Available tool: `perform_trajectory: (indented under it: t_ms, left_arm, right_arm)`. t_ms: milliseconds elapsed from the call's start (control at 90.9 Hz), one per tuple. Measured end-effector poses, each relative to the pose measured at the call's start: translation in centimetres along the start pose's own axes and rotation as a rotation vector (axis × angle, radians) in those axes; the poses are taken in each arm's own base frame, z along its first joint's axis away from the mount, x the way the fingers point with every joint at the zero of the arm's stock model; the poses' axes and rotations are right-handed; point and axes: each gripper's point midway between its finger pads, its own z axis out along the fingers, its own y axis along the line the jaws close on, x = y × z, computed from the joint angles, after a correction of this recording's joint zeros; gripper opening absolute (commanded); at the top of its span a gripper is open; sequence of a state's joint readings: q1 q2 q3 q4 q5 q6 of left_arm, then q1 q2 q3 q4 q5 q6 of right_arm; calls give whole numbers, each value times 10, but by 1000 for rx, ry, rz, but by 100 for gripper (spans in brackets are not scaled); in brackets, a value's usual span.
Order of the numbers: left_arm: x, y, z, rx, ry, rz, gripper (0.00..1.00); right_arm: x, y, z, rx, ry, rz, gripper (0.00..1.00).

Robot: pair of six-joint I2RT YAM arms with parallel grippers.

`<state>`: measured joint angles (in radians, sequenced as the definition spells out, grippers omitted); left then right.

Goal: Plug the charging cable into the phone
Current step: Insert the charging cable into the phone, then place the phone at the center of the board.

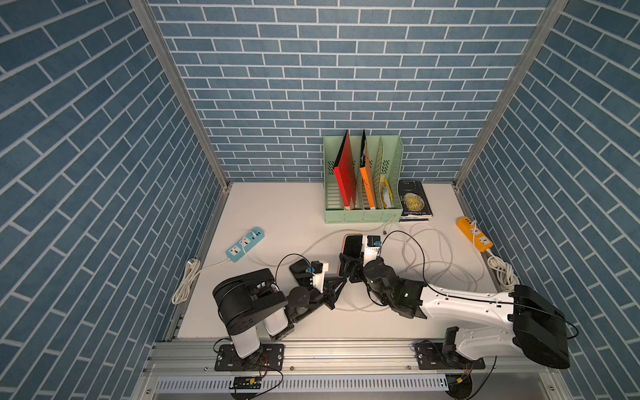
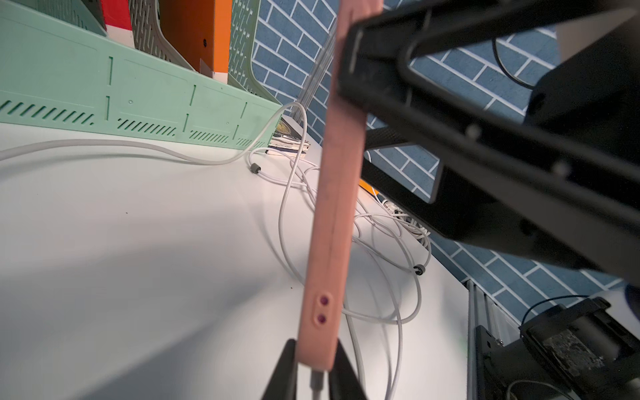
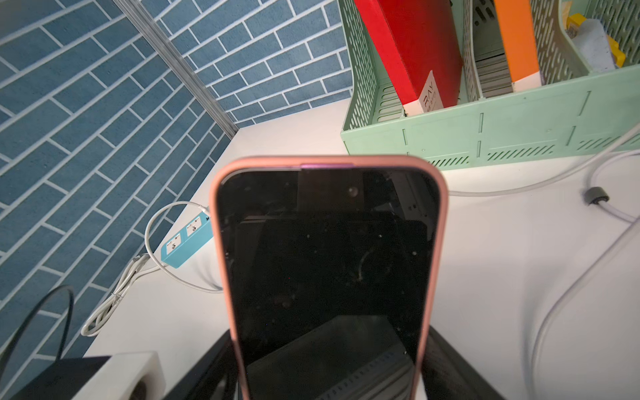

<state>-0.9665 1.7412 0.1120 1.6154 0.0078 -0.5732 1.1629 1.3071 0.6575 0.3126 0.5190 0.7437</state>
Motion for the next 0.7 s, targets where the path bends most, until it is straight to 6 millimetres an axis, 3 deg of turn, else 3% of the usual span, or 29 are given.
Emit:
perform_trajectory:
  t_ms: [55, 110, 308, 418, 539, 704]
  left_arm:
    - [-2, 3, 0, -14, -9, -4, 88]
    - [-3, 6, -2, -22, -12, -9, 94]
    - [4, 11, -14, -40, 9, -40, 100]
    - [11, 18, -22, -63, 28, -80, 99]
    - [-1, 16, -21, -71, -12, -135, 93]
    - [-43, 6, -7, -127, -102, -170, 95]
  right_arm:
    - [1, -4, 1, 11, 9, -3, 22]
    - [-1, -6, 4, 19, 16, -3, 22]
    - [-33, -24, 24, 68, -4, 35, 24]
    - [-41, -33, 44, 94, 29, 32, 27]
    - [-29, -42, 68, 125, 111, -14, 30]
    - [3, -48, 88, 157, 254, -103, 33]
